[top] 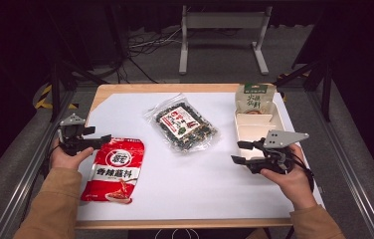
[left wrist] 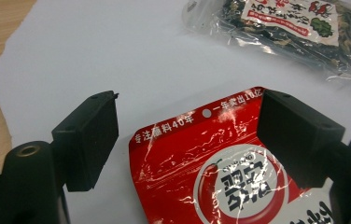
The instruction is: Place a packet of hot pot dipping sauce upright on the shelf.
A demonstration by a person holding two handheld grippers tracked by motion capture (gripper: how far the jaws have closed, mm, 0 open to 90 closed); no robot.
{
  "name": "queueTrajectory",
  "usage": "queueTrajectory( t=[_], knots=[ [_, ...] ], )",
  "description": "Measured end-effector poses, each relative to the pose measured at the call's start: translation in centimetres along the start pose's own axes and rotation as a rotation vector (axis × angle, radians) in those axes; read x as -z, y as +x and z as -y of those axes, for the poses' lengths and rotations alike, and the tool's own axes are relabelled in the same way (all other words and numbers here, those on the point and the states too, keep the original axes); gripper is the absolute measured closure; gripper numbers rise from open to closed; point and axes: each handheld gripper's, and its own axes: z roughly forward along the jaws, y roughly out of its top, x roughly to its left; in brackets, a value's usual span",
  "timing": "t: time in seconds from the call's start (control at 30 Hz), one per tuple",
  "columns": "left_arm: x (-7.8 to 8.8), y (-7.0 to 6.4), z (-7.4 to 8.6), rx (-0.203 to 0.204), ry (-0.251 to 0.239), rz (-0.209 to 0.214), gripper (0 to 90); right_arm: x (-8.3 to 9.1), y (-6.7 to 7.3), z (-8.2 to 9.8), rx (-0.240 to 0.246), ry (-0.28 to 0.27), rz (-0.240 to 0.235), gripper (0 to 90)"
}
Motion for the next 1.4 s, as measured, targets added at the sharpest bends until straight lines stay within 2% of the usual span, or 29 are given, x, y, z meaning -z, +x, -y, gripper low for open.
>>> queueTrajectory(
  t=[0.1, 0.13, 0.27, 0.43, 0.5, 0.57, 0.73, 0.93, 0.97, 1.03, 1.17, 1.2, 1.27, 1.4],
  knots=[
    [-0.6, 0.5, 0.0, 0.022, 0.009, 0.010, 21.7, -0.1, 0.1, 0.0, 0.005, 0.002, -0.001, 45.2],
    [-0.8, 0.8, 0.1, 0.031, 0.017, 0.024, 23.0, -0.1, 0.1, 0.0, 0.006, 0.003, -0.001, 45.2],
    [-1.6, 1.7, 0.3, 0.065, 0.028, 0.023, 24.6, -0.1, 0.2, 0.0, 0.002, 0.005, -0.011, 45.8],
    [-2.2, 2.4, 0.6, 0.076, 0.049, 0.025, 24.1, -0.2, 0.3, 0.0, 0.003, 0.006, -0.020, 45.8],
    [-2.8, 2.9, 0.9, 0.091, 0.071, 0.052, 25.7, -0.2, 0.3, 0.0, 0.004, 0.009, -0.020, 45.7],
    [-3.1, 3.1, 1.0, 0.100, 0.079, 0.055, 24.6, -0.2, 0.3, 0.0, -0.001, 0.009, -0.026, 45.7],
    [-3.3, 3.3, 1.2, 0.104, 0.072, 0.074, 24.9, -0.2, 0.4, 0.0, 0.003, 0.006, -0.032, 45.5],
    [-3.9, 3.5, 1.5, 0.090, 0.106, 0.078, 26.0, -0.5, 0.6, 0.2, 0.005, 0.014, -0.039, 45.5],
    [-4.0, 3.4, 1.6, 0.102, 0.115, 0.089, 26.0, -0.5, 0.6, 0.2, 0.005, 0.014, -0.039, 45.5],
    [-4.3, 3.4, 1.7, 0.084, 0.145, 0.093, 27.0, -0.5, 0.6, 0.2, 0.006, 0.014, -0.041, 45.5],
    [-4.5, 3.5, 2.0, 0.097, 0.149, 0.124, 27.4, -0.6, 0.6, 0.2, 0.008, 0.016, -0.041, 45.3],
    [-4.6, 3.6, 2.0, 0.085, 0.153, 0.126, 27.4, -0.5, 0.6, 0.2, 0.008, 0.015, -0.041, 45.3],
    [-4.7, 3.6, 2.2, 0.096, 0.158, 0.141, 27.4, -0.5, 0.6, 0.2, 0.008, 0.014, -0.041, 44.9],
    [-4.7, 3.6, 2.3, 0.089, 0.159, 0.153, 26.9, -0.5, 0.7, 0.2, 0.009, 0.013, -0.046, 44.7]
  ],
)
